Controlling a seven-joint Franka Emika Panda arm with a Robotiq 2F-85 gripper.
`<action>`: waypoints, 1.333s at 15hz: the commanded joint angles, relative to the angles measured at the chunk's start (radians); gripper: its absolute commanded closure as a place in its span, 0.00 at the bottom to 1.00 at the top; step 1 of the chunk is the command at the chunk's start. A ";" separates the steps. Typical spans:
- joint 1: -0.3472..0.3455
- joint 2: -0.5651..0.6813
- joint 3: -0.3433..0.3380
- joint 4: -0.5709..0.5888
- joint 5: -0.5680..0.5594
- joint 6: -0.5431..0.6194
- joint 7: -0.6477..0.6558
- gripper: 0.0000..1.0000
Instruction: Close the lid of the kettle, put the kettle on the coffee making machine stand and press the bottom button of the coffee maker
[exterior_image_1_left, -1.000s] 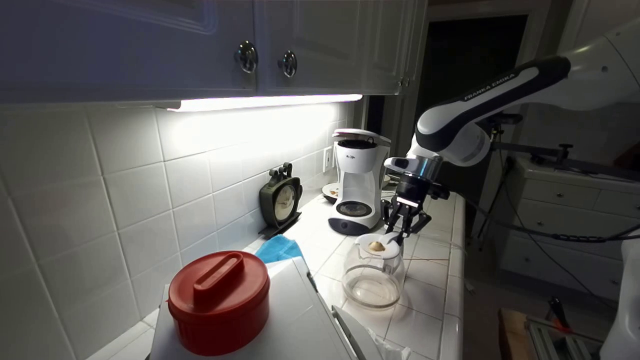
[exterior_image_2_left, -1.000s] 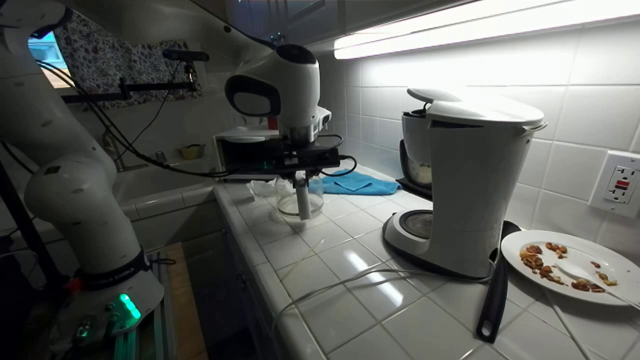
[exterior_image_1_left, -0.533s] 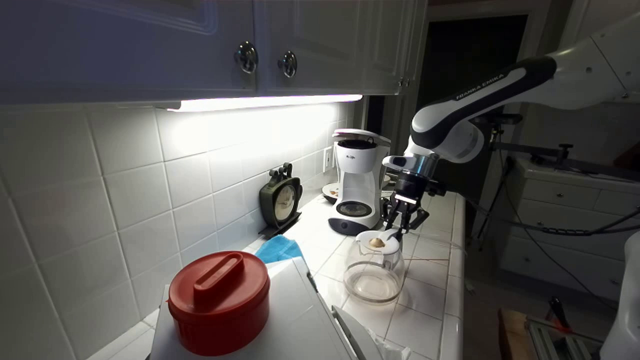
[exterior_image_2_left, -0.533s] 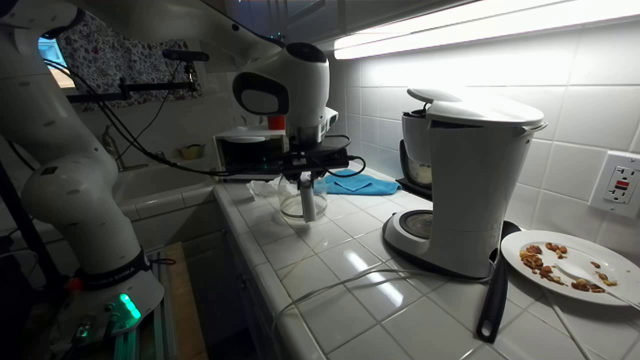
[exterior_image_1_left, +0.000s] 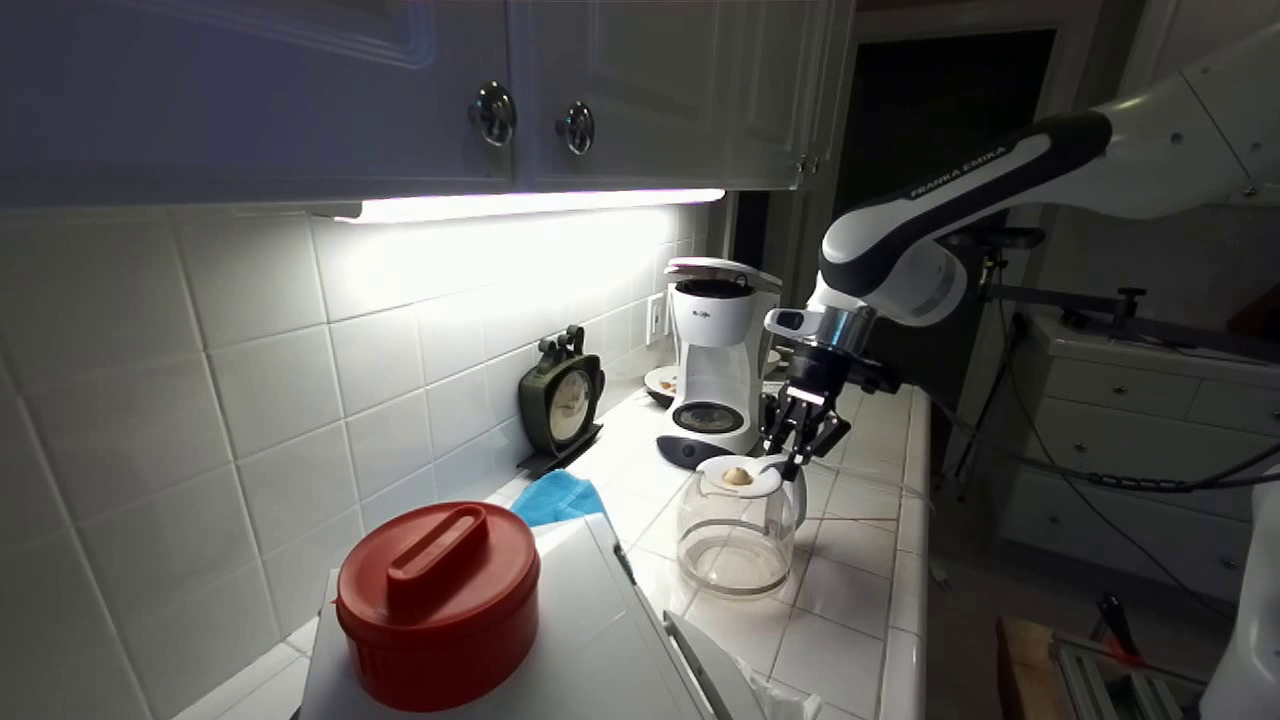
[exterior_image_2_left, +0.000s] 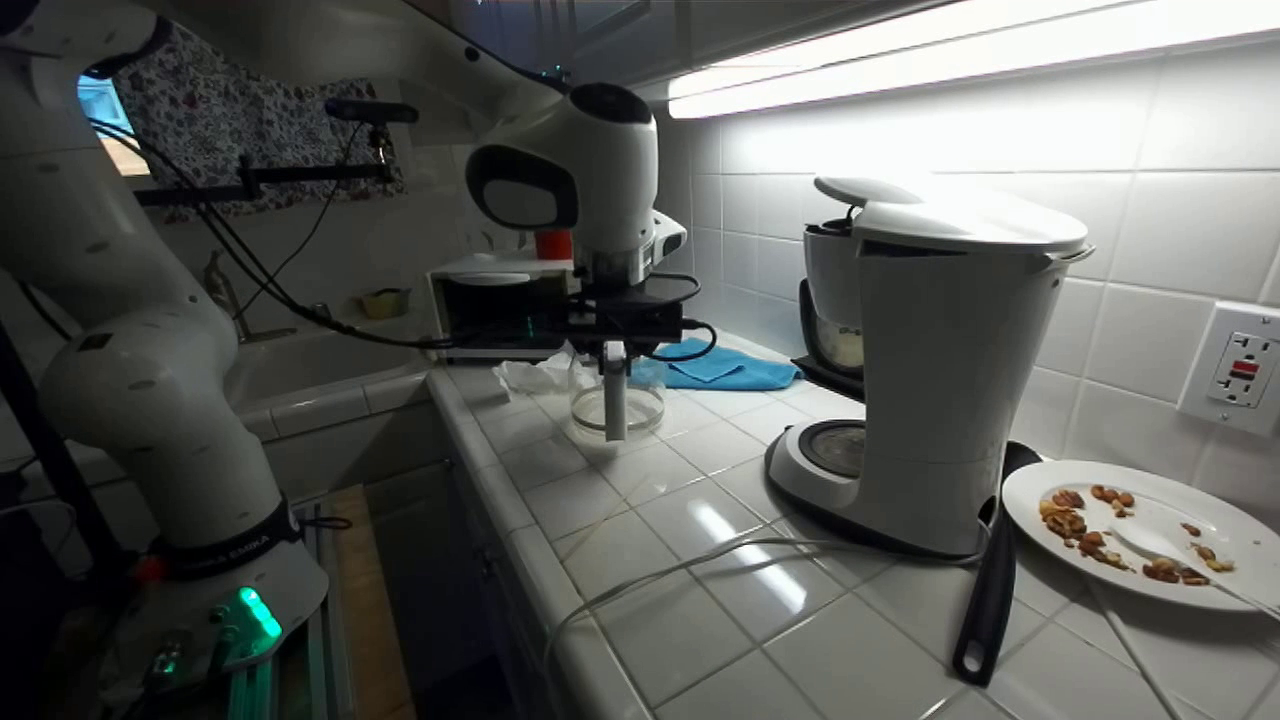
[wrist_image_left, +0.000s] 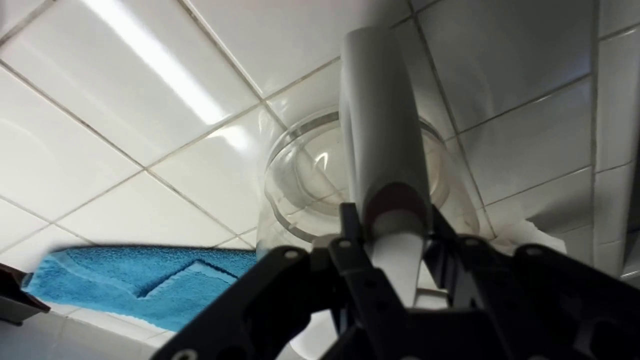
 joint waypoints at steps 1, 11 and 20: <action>-0.015 -0.015 0.029 -0.022 0.061 0.072 0.156 0.90; -0.010 0.000 0.032 -0.015 0.053 0.097 0.229 0.67; 0.002 -0.014 0.073 -0.041 0.066 0.324 0.420 0.92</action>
